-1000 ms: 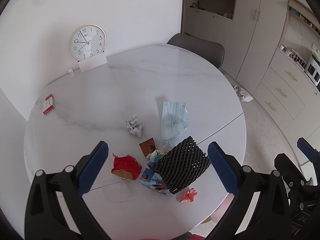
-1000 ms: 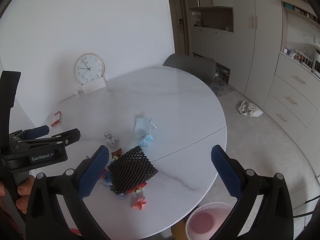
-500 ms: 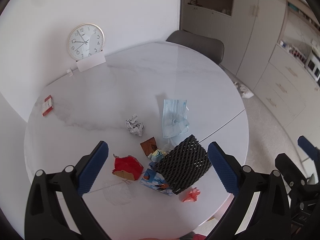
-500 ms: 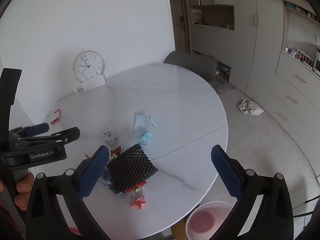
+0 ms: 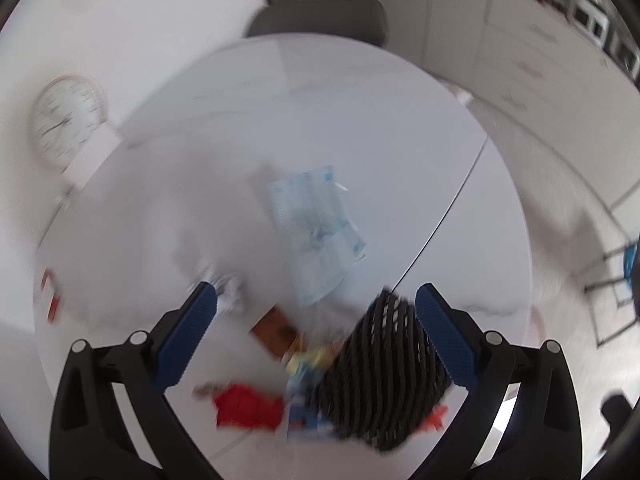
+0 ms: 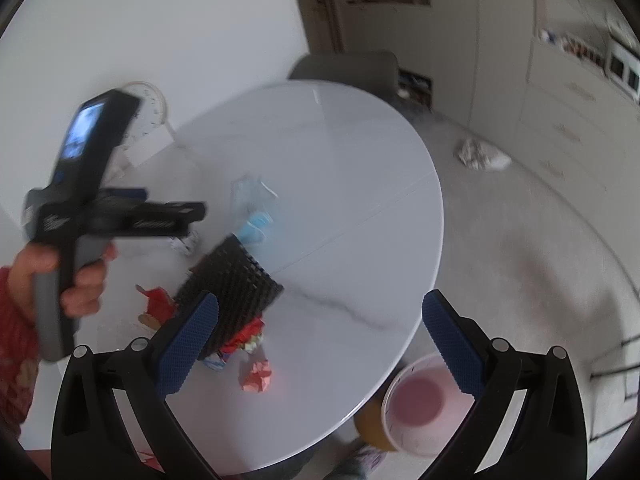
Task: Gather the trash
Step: 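Grasp the blue face mask with the left gripper while the right gripper grasps the black mesh bag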
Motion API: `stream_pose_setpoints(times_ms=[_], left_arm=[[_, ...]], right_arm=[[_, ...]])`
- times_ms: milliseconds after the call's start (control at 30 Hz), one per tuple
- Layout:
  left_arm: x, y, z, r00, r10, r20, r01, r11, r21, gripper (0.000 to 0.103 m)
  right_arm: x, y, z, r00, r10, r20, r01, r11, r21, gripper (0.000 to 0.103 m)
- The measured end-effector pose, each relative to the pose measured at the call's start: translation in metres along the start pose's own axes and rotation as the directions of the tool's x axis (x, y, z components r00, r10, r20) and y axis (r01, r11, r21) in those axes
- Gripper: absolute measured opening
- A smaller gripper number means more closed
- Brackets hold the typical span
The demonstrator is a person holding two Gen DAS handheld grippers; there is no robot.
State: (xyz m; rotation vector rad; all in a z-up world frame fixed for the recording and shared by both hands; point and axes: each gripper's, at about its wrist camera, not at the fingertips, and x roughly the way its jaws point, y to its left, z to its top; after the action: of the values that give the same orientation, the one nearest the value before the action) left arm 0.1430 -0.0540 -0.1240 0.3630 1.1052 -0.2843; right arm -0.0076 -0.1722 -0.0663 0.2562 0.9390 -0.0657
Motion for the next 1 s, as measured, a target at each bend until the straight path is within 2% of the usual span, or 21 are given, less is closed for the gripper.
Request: stream_pose_setpoints(times_ms=[133, 233, 300, 333, 400, 467, 533, 667, 733, 900, 967, 1000], left_arm=[[0.065, -0.022, 0.020, 0.994, 0.032, -0.108, -0.021, 0.995, 0.093, 0.095], [0.107, -0.031, 0.026, 0.982, 0.046, -0.183, -0.022, 0.991, 0.134, 0.083], [0.128, -0.033, 0.027, 0.974, 0.055, -0.218, -0.020, 0.987, 0.159, 0.060], [0.133, -0.033, 0.028, 0.973, 0.050, -0.227, -0.012, 0.986, 0.166, 0.052], [0.143, -0.029, 0.028, 0.969, 0.018, -0.246, 0.023, 0.986, 0.163, 0.019], [0.144, -0.023, 0.029, 0.970, -0.013, -0.241, 0.048, 0.989, 0.143, 0.008], [0.137, -0.016, 0.032, 0.978, -0.031, -0.204, 0.059, 0.990, 0.130, 0.005], [0.104, -0.001, 0.034, 0.994, -0.071, -0.088, 0.080, 0.992, 0.100, 0.002], [0.087, 0.008, 0.032, 0.995, -0.094, -0.042, 0.097, 0.993, 0.072, 0.002], [0.039, 0.054, 0.021, 0.990, -0.132, 0.041, 0.133, 0.991, -0.027, 0.002], [0.022, 0.068, 0.016, 0.987, -0.138, 0.076, 0.143, 0.988, -0.060, 0.002], [0.013, 0.072, 0.011, 0.986, -0.139, 0.090, 0.145, 0.987, -0.071, 0.002]], right_arm=[[0.016, -0.009, -0.009, 0.999, -0.009, -0.037, 0.011, 0.998, 0.054, 0.101], [0.026, -0.013, -0.016, 0.998, -0.009, -0.057, 0.014, 0.996, 0.085, 0.101], [0.034, -0.014, -0.020, 0.998, 0.003, -0.066, 0.003, 0.995, 0.100, 0.101], [0.037, -0.012, -0.022, 0.998, 0.025, -0.058, -0.019, 0.994, 0.106, 0.101], [0.041, -0.007, -0.023, 0.995, 0.088, -0.042, -0.082, 0.989, 0.124, 0.101], [0.048, -0.004, -0.024, 0.988, 0.151, -0.034, -0.144, 0.978, 0.152, 0.101], [0.066, -0.001, -0.022, 0.979, 0.201, -0.041, -0.190, 0.963, 0.190, 0.101], [0.102, 0.006, -0.017, 0.971, 0.217, -0.103, -0.191, 0.957, 0.219, 0.101], [0.115, 0.008, -0.016, 0.968, 0.223, -0.120, -0.191, 0.954, 0.230, 0.101], [0.147, 0.019, -0.008, 0.934, 0.309, -0.180, -0.252, 0.926, 0.283, 0.100], [0.148, 0.022, -0.005, 0.916, 0.364, -0.171, -0.303, 0.905, 0.300, 0.082], [0.147, 0.023, -0.002, 0.906, 0.389, -0.167, -0.326, 0.893, 0.311, 0.077]])
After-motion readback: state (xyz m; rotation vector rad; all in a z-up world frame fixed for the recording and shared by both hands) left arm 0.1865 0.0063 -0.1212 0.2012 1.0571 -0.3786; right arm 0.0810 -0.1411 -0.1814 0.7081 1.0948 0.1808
